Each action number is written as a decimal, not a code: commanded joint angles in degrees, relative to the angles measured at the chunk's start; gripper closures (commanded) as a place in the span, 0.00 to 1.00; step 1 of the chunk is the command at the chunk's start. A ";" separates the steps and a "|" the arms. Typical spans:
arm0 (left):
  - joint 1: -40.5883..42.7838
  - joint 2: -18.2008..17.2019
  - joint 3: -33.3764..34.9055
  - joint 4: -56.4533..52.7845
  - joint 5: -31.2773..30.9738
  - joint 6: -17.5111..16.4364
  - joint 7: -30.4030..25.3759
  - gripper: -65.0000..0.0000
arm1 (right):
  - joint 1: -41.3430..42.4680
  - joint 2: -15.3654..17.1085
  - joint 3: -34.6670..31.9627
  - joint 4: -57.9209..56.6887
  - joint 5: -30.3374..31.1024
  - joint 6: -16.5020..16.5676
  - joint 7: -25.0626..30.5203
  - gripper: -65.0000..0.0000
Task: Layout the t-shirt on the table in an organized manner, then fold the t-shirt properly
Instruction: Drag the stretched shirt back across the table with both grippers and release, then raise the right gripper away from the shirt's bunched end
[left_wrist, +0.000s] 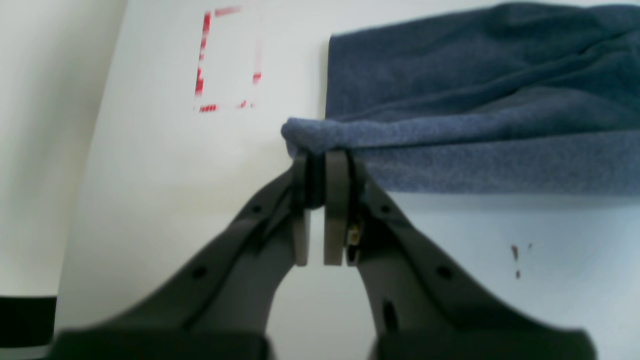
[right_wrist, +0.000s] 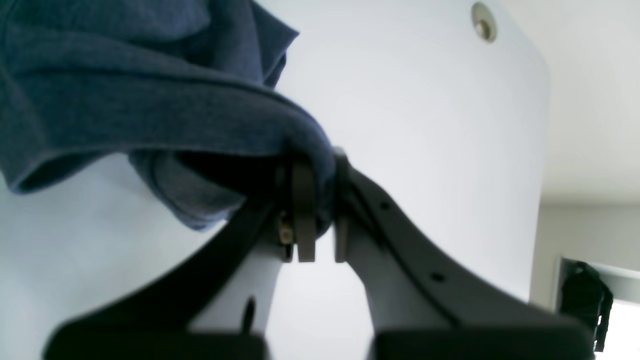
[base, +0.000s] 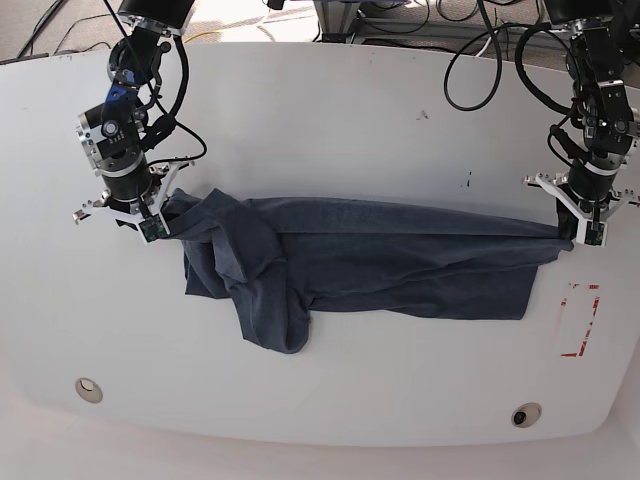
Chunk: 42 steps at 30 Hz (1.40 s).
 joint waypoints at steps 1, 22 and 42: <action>1.95 -0.86 -0.65 1.04 0.01 0.56 -1.58 1.00 | -1.13 0.23 0.22 1.25 0.10 -0.56 1.22 0.99; 9.51 -2.44 -0.83 0.78 0.45 -3.49 4.92 0.17 | -10.18 0.15 0.04 1.25 0.10 -0.56 1.22 0.17; -0.34 -2.35 -12.43 0.69 0.19 -7.80 4.84 0.19 | -3.50 1.29 2.24 3.36 10.65 -0.56 0.87 0.15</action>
